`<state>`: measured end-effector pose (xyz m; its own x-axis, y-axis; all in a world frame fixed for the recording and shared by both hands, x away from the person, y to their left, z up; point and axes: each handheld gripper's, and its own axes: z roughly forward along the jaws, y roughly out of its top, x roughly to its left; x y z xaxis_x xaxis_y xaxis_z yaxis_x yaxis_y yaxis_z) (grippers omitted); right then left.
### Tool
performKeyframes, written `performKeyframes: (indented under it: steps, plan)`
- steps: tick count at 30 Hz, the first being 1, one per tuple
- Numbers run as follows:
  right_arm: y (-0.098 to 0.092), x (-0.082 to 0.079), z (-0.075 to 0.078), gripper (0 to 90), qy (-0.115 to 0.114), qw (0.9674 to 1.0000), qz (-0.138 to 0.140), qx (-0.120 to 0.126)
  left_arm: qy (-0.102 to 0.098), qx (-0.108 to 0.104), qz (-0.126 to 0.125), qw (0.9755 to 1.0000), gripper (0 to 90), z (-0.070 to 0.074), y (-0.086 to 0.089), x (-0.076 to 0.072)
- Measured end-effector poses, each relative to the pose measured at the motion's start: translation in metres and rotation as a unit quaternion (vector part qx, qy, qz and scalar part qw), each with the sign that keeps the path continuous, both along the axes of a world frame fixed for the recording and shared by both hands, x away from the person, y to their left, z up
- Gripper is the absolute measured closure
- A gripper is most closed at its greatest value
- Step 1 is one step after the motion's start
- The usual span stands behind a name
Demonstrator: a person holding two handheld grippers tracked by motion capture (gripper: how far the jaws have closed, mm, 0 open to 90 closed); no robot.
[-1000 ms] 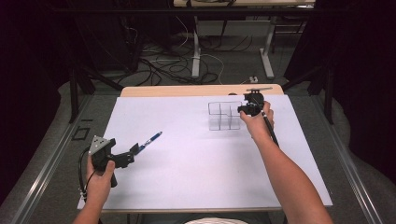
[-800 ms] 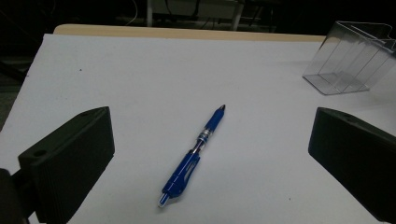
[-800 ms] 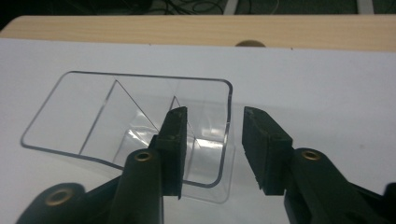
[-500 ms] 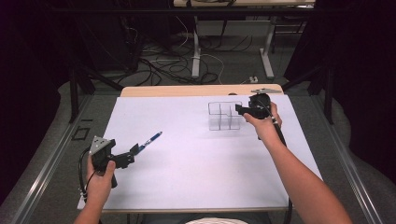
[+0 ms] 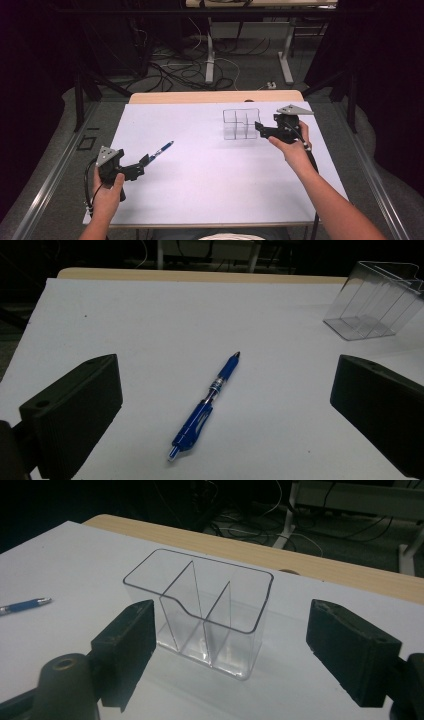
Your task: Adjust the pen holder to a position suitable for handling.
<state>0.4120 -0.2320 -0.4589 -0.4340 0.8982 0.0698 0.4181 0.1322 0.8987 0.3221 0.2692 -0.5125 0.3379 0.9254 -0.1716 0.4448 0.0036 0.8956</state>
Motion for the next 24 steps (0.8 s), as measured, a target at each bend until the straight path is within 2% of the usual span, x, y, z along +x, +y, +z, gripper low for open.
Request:
performKeyframes:
  steps: [5, 6, 10, 13, 15, 18, 21, 23, 24]
  plan:
    - [-0.008, -0.022, -0.001, 14.6, -0.014, 0.9997, 0.008, -0.018, 0.002, 0.001, -0.001, 1.0, 0.2, -0.001, 0.0, 0.0]
    - [-0.01, -0.031, -0.003, 11.9, -0.019, 0.9995, 0.002, -0.025, 0.003, 0.0, 0.0, 1.0, 0.2, -0.001, 0.0, 0.0]
    - [-0.014, -0.042, -0.009, 6.6, -0.024, 0.9994, -0.005, -0.026, 0.002, -0.001, 0.002, 1.0, 0.2, -0.001, 0.0, 0.0]
    - [-0.019, -0.05, -0.017, 0.6, -0.017, 0.9998, -0.002, -0.013, 0.001, 0.002, 0.002, 1.0, 0.2, -0.001, 0.0, 0.0]
    - [-0.02, -0.052, -0.018, 0.0, -0.014, 0.9998, -0.002, -0.012, -0.001, 0.006, 0.0, 1.0, 0.2, 0.0, -0.002, 0.0]
    - [-0.023, -0.058, -0.024, 0.0, -0.012, 0.9999, 0.001, 0.0, -0.002, 0.029, -0.006, 0.9996, 0.2, 0.002, -0.004, 0.0]
    - [-0.026, -0.061, -0.028, 0.0, -0.01, 0.9999, 0.002, 0.008, -0.003, 0.042, -0.013, 0.999, 0.2, 0.005, -0.006, 0.001]
    - [-0.027, -0.063, -0.032, 0.0, -0.004, 0.9998, 0.0, 0.021, -0.003, 0.042, -0.016, 0.999, 0.2, 0.006, -0.007, 0.003]
    - [-0.027, -0.064, -0.033, 0.0, 0.0, 0.9998, -0.004, 0.02, -0.001, 0.044, -0.017, 0.9989, 0.2, 0.006, -0.008, 0.003]
